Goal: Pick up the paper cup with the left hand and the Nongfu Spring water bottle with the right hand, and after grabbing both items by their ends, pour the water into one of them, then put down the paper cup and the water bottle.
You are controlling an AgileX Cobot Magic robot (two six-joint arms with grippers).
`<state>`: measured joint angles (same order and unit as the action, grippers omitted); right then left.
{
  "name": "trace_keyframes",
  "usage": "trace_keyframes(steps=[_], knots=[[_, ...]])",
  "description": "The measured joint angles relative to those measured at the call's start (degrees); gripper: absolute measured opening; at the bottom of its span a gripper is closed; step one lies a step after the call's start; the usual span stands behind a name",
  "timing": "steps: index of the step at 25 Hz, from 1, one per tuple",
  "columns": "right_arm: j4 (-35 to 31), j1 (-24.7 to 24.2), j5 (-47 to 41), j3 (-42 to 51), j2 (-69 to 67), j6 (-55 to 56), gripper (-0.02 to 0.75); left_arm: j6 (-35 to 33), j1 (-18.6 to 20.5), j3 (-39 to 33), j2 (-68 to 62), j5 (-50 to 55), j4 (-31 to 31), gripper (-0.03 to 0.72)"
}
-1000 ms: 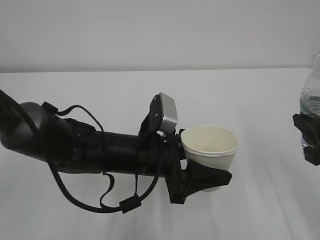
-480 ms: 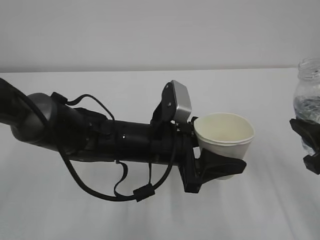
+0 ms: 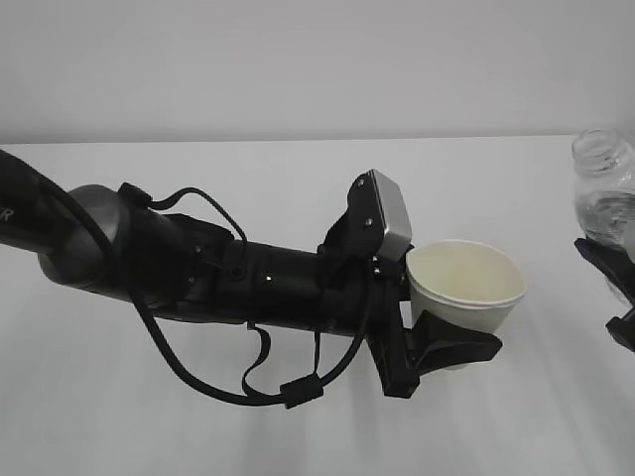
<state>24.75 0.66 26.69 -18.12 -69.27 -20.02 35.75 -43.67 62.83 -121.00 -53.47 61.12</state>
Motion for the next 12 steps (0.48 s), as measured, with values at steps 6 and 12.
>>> trace_keyframes(steps=[6,12], knots=[[0.0,0.0,0.0,0.0,0.0,-5.5,0.401,-3.1,-0.1,0.0,0.0,-0.2,0.0,0.464],[0.0,0.0,0.4,0.0,0.0,-9.3,0.401,-6.8,-0.4,0.0,-0.2,-4.2,-2.5,0.464]])
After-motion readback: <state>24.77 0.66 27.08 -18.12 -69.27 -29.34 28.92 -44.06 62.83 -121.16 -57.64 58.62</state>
